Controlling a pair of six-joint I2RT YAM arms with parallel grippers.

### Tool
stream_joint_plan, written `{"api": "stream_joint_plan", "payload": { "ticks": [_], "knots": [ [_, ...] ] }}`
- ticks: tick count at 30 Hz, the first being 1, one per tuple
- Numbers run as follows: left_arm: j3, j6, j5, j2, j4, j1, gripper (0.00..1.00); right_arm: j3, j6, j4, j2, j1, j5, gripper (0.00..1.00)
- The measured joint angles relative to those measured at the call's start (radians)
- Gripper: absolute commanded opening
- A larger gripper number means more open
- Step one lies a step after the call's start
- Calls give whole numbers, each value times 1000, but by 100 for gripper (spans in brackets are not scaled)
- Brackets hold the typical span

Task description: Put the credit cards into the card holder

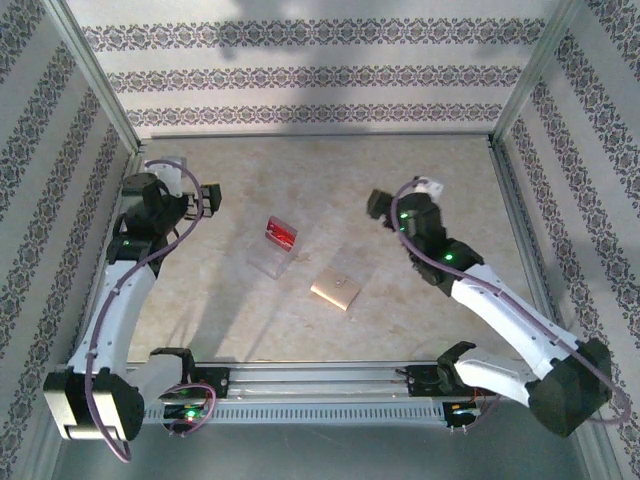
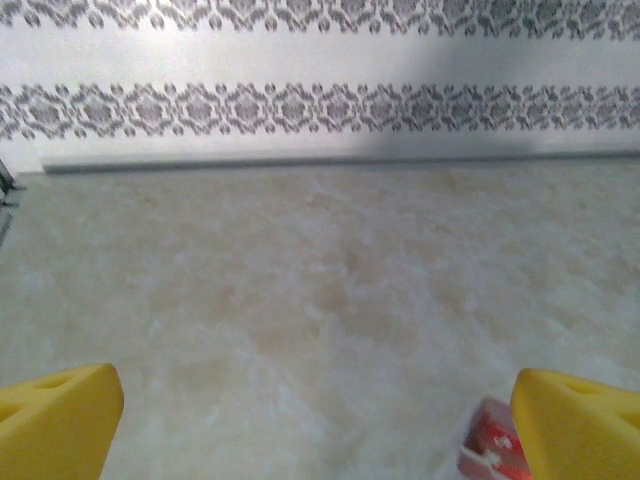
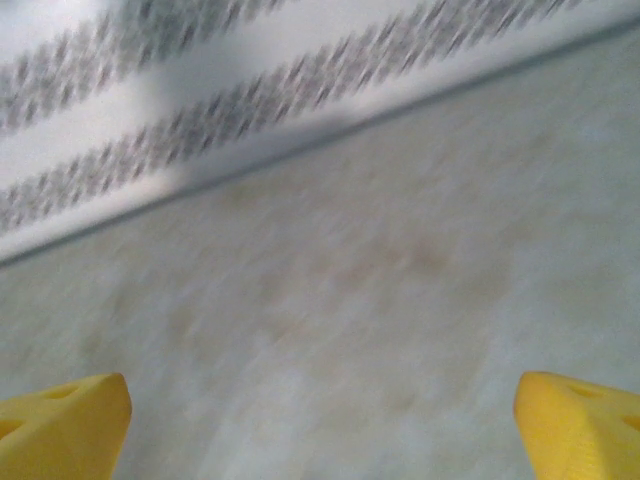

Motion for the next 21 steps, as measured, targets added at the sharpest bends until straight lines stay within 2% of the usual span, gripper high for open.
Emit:
{"api": "stream_joint_plan", "payload": {
  "ticks": [4,8,10,15,21],
  "knots": [
    [-75,-1,22,-8,-56,16,100,119,140,-163,140,204,84,96],
    [-144,-8,45,-4,-88,20,100,263,287,-298,290,330,135,92],
    [-158,-14,51,-2,-90,22,100,294,367,-335,342,373,145,87],
    [-186,-24,75,-3,-82,24,100,310,500,-368,453,435,138,79],
    [-204,-26,83,-11,-69,24,100,401,553,-360,614,446,111,70]
  ]
}}
